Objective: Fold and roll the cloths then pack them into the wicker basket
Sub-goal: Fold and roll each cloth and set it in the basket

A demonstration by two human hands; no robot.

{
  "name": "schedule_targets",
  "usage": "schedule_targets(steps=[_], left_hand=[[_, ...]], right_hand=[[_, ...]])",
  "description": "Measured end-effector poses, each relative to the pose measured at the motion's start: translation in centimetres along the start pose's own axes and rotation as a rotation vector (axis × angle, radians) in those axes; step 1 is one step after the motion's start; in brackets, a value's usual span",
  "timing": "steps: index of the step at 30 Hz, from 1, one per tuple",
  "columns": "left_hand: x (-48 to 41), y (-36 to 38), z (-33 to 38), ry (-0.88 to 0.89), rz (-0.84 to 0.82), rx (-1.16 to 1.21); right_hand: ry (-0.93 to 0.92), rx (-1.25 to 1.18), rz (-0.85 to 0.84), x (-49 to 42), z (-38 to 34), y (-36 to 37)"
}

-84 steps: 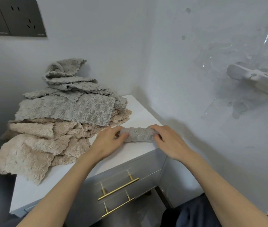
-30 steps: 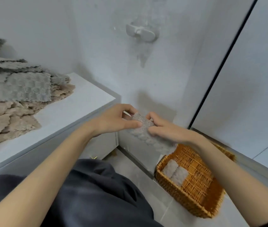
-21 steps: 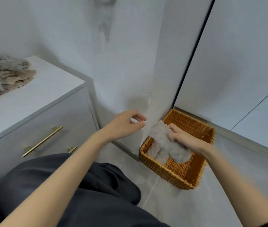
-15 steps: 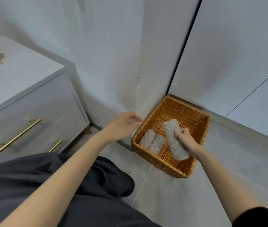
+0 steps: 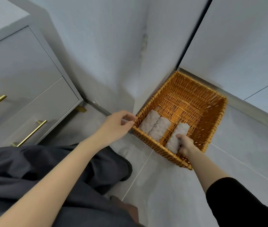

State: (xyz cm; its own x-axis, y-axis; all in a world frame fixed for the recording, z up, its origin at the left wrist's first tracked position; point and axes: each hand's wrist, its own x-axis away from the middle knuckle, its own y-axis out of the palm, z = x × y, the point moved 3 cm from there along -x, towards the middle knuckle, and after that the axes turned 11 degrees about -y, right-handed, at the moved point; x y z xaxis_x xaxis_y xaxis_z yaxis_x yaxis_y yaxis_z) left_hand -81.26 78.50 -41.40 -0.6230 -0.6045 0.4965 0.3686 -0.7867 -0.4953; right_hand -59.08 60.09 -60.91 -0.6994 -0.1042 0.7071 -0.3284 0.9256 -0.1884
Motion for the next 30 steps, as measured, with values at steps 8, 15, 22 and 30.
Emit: schedule_targets(steps=[8, 15, 22, 30], left_hand=[[-1.1, -0.4, -0.6, -0.018, 0.035, 0.031], [-1.4, -0.7, -0.5, -0.028, 0.043, 0.041], [-1.5, -0.7, -0.6, -0.045, 0.038, 0.029], [-1.6, -0.7, -0.4, -0.043, 0.035, 0.048]], right_hand=[[0.085, -0.127, -0.093, -0.9, 1.9, 3.8], [-0.014, 0.239, 0.062, -2.2, 2.8, 3.1], [-0.195, 0.234, 0.001, -2.5, 2.1, 3.2], [-0.035, 0.147, -0.180, -1.4, 1.0, 3.2]])
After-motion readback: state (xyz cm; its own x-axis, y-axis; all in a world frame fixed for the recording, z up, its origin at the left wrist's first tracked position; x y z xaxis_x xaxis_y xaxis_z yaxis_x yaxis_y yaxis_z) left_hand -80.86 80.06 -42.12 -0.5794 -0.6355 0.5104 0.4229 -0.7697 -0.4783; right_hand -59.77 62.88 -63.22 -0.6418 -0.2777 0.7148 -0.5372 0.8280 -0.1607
